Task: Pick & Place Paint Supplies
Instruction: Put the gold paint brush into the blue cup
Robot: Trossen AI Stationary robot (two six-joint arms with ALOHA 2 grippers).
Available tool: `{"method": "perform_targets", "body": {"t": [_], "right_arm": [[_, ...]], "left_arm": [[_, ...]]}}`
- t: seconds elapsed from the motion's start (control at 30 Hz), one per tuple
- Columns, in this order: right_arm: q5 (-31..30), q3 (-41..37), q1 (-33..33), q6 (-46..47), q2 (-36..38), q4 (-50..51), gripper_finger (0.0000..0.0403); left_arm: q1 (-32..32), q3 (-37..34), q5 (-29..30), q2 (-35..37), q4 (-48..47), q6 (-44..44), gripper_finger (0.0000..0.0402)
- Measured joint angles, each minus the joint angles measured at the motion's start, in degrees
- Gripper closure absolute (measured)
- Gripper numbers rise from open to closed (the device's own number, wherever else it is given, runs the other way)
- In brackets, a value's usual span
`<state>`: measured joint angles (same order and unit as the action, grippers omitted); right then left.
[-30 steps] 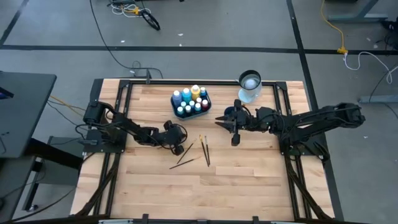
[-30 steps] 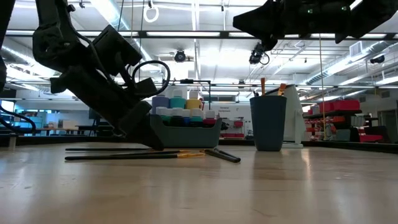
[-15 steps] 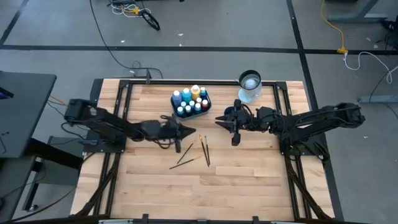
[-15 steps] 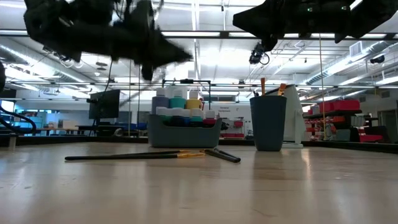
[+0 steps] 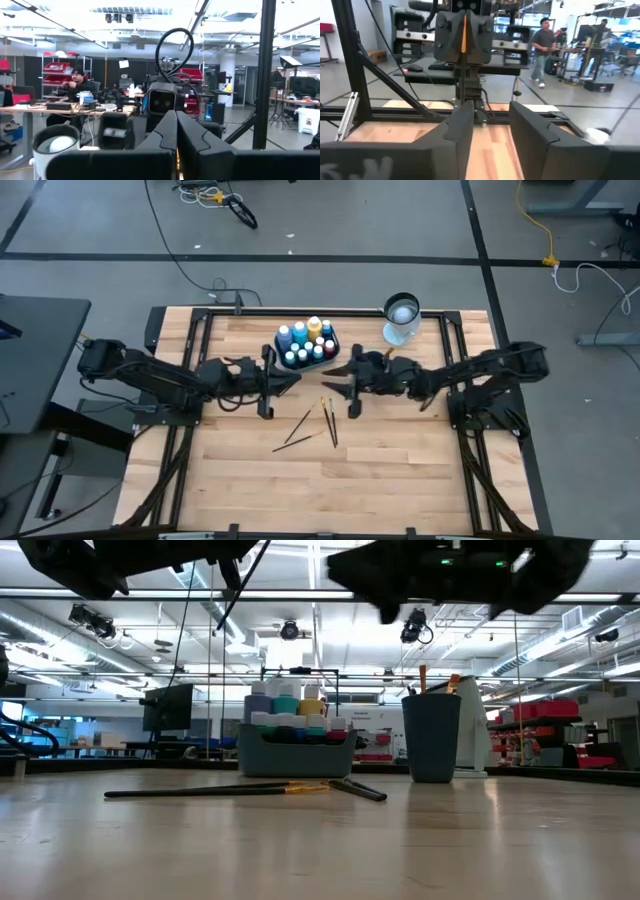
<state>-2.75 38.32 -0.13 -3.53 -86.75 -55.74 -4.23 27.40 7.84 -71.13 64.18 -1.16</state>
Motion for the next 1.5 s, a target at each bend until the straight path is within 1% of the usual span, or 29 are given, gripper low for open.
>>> {"method": "perform_targets", "body": {"t": [0.17,0.3,0.37,0.47,0.6,0.67,0.73,0.8,0.93,1.0,1.13,1.27,1.37,1.5], "right_arm": [[1.1,9.7,0.8,2.8,-9.5,0.3,0.0242],[2.7,16.6,1.0,5.6,-15.2,1.8,0.0228],[4.3,19.1,1.0,6.1,-17.0,2.7,0.0225],[4.7,21.4,1.0,6.1,-18.7,2.9,0.0225],[4.7,21.9,1.0,5.9,-19.0,3.1,0.0229],[4.7,21.9,1.0,5.8,-19.0,2.9,0.0243],[4.9,21.9,1.0,5.5,-19.0,2.2,0.0268],[5.3,21.9,1.0,4.5,-19.0,1.9,0.0301],[5.5,21.9,1.0,3.4,-19.0,2.1,0.0381],[5.2,21.9,1.0,2.8,-19.0,2.2,0.0389],[5.2,21.9,1.0,3.0,-17.2,5.6,0.0379],[3.9,21.9,1.2,2.5,-12.1,14.7,0.0394],[-2.2,21.9,1.7,1.5,-7.3,25.4,0.0391],[-13.3,21.9,3.4,-0.8,0.6,38.9,0.0392]], "left_arm": [[0.0,0.0,0.0,0.0,-0.4,0.2,0.04],[0.0,0.0,-1.3,0.0,-0.3,1.0,0.0401],[0.0,0.0,-1.4,0.0,-0.3,1.1,0.0401],[0.0,0.0,-1.5,0.0,-0.5,1.1,0.0401],[0.0,0.0,-1.5,0.0,-0.5,1.6,0.0401],[0.0,0.0,-1.5,0.0,-0.5,1.6,0.0401],[0.0,0.0,-1.5,0.0,-0.5,1.6,0.0401],[0.0,0.0,-1.5,0.0,-0.5,1.6,0.0401],[0.0,0.0,-1.3,0.0,-0.8,1.6,0.0396],[0.0,0.0,-1.5,0.0,-0.9,1.7,0.039],[0.0,-0.2,-1.5,0.0,-0.7,2.1,0.0381],[-0.1,-0.3,-1.4,0.0,-0.8,2.1,0.0377],[-0.1,-0.4,-1.5,0.0,-1.1,2.8,0.0376],[-0.1,-0.4,-1.3,0.0,-3.9,3.4,0.0376]]}}
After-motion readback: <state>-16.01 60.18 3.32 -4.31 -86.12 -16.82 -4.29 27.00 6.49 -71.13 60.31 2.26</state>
